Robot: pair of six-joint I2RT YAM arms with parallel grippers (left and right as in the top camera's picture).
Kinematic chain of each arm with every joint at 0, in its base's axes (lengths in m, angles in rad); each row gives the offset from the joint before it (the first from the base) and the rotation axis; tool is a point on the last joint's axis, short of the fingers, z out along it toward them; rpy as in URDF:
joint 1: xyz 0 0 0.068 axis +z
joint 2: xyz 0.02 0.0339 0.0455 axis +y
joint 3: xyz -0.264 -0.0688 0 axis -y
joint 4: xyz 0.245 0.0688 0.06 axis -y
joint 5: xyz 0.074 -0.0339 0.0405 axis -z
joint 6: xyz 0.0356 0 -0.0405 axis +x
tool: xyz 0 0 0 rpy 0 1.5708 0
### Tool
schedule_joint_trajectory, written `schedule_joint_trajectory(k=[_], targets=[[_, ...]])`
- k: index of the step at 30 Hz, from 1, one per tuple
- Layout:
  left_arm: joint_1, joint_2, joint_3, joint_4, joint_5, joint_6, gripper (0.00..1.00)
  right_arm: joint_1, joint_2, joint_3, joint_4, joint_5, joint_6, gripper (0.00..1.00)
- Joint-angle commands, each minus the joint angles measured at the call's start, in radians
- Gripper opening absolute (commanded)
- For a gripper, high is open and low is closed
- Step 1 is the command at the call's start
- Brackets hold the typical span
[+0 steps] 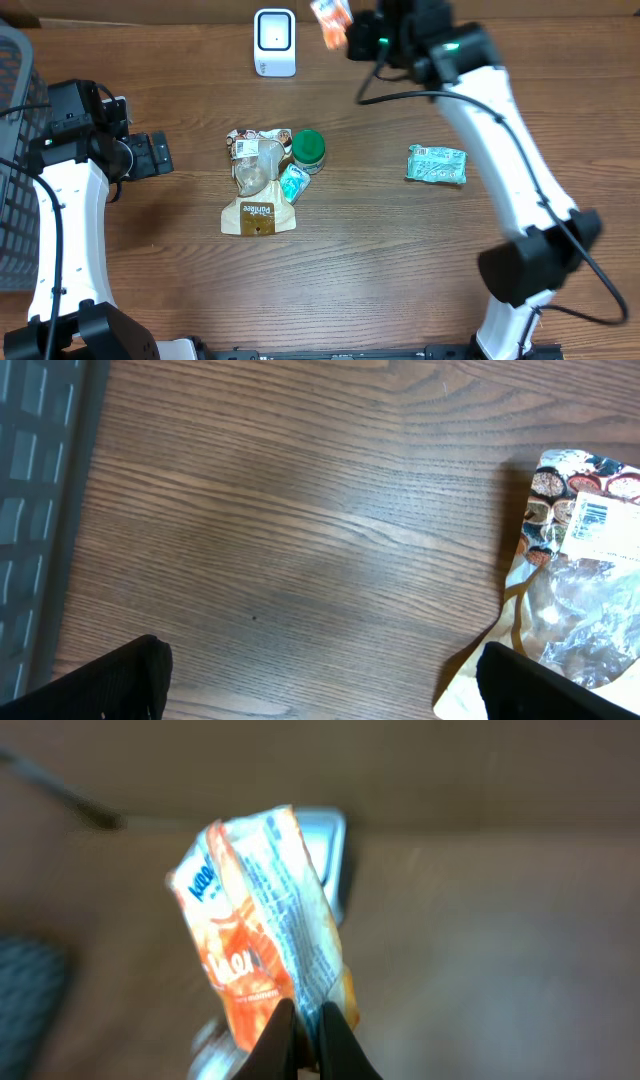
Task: Scan the item barcode
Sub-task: 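Hold the orange Kleenex pack in front of the white scanner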
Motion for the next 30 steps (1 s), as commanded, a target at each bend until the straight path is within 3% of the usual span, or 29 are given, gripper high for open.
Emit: schedule_joint_trajectory(k=[1,4,17,30], targets=[[0.000,0.002,0.009,0.001,0.007,-0.016,0.99,0.074,0.113,0.013,0.135,0.329,-0.222,0.04],[0.000,0.002,0.008,0.001,0.007,-0.016,0.99,0.111,0.193,0.013,0.301,0.388,-0.397,0.04],[0.000,0.002,0.009,0.001,0.007,-0.016,1.00,0.136,0.479,0.013,0.816,0.439,-0.851,0.04],[0.000,0.002,0.008,0.001,0.007,-0.016,1.00,0.153,0.527,0.013,0.875,0.438,-0.869,0.04]])
